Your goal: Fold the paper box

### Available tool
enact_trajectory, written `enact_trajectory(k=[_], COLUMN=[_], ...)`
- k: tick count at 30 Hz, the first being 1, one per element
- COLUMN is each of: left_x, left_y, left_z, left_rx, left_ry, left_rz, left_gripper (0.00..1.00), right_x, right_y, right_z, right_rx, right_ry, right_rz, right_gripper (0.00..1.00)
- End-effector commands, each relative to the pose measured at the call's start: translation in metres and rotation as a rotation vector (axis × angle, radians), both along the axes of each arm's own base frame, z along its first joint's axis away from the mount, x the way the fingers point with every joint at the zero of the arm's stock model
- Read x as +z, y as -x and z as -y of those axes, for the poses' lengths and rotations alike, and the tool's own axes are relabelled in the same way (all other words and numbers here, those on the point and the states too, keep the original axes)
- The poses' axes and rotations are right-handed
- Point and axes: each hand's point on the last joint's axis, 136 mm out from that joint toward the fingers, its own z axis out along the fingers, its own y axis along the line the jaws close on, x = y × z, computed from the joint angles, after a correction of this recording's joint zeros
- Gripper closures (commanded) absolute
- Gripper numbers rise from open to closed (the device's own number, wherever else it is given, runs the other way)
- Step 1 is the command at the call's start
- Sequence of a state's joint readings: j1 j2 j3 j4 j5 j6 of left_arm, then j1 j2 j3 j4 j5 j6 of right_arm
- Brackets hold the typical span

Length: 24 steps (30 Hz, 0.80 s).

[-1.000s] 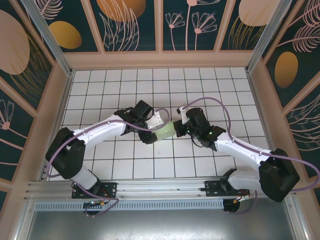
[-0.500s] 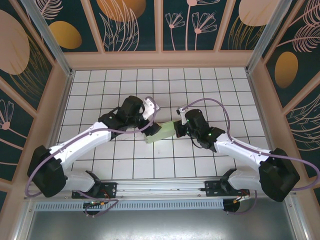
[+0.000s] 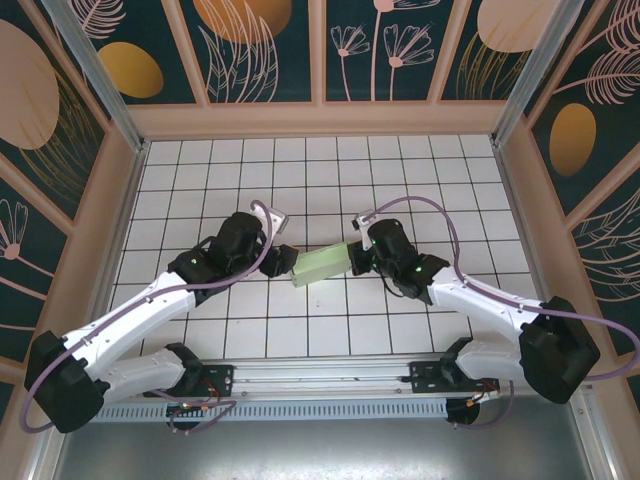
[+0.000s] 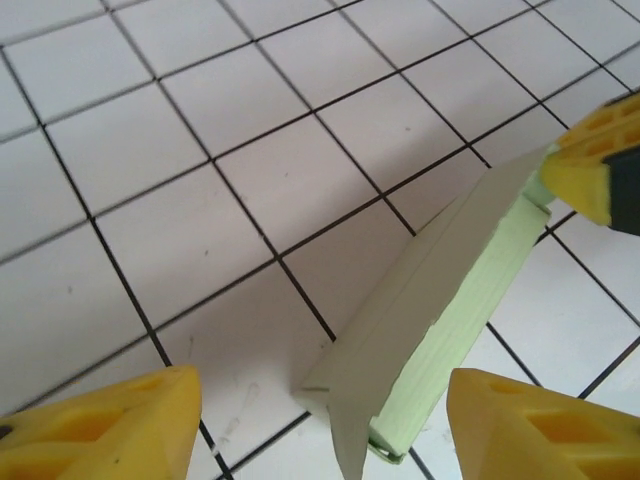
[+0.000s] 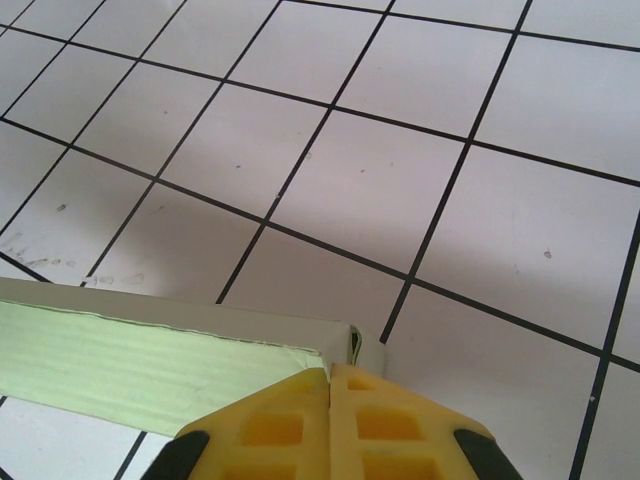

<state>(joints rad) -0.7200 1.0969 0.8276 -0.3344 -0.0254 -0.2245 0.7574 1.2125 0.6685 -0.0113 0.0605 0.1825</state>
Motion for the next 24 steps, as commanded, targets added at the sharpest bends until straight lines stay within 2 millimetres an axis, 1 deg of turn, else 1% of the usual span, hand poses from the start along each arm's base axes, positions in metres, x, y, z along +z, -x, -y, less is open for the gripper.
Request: enact_trajectory(k=[1, 4, 10, 14, 18, 23, 24], left_x=[-0.021, -0.025, -0.031, -0.034, -0.041, -0.046, -0.046], left_y=[0.005, 0.003, 0.012, 0.017, 0.020, 0.020, 0.020], left_z=[-0.014, -0.013, -0.003, 0.003, 0.005, 0.008, 0.009], left_rx=[0.146, 0.171, 0.113, 0.078, 0.065, 0.052, 0.050], left_ry=[0.022, 0.047, 0.068, 0.088, 0.084, 0.083, 0.083], left_rz=[-0.120, -0.131, -0.173, -0.201, -0.224, -0.236, -0.234], left_gripper=[0.41, 0.49, 0.54, 0.62, 0.67, 0.70, 0.72], right_x=[0.013, 0.010, 0.008, 0.007, 0.007, 0.006, 0.006], right_y=[-0.005, -0.006, -0.007, -0.006, -0.005, -0.005, -0.005], right_z=[0.000, 0.000, -0.001, -0.001, -0.002, -0.002, -0.003], right_rx=[-0.036, -0.051, -0.059, -0.067, -0.063, -0.061, -0.058], right_ry=[0.016, 0.022, 0.030, 0.033, 0.034, 0.038, 0.038], right_rz=[0.032, 0.029, 0.025, 0.021, 0.020, 0.017, 0.016], right_gripper=[1.00, 1.00, 1.00, 1.00, 1.00, 1.00, 1.00])
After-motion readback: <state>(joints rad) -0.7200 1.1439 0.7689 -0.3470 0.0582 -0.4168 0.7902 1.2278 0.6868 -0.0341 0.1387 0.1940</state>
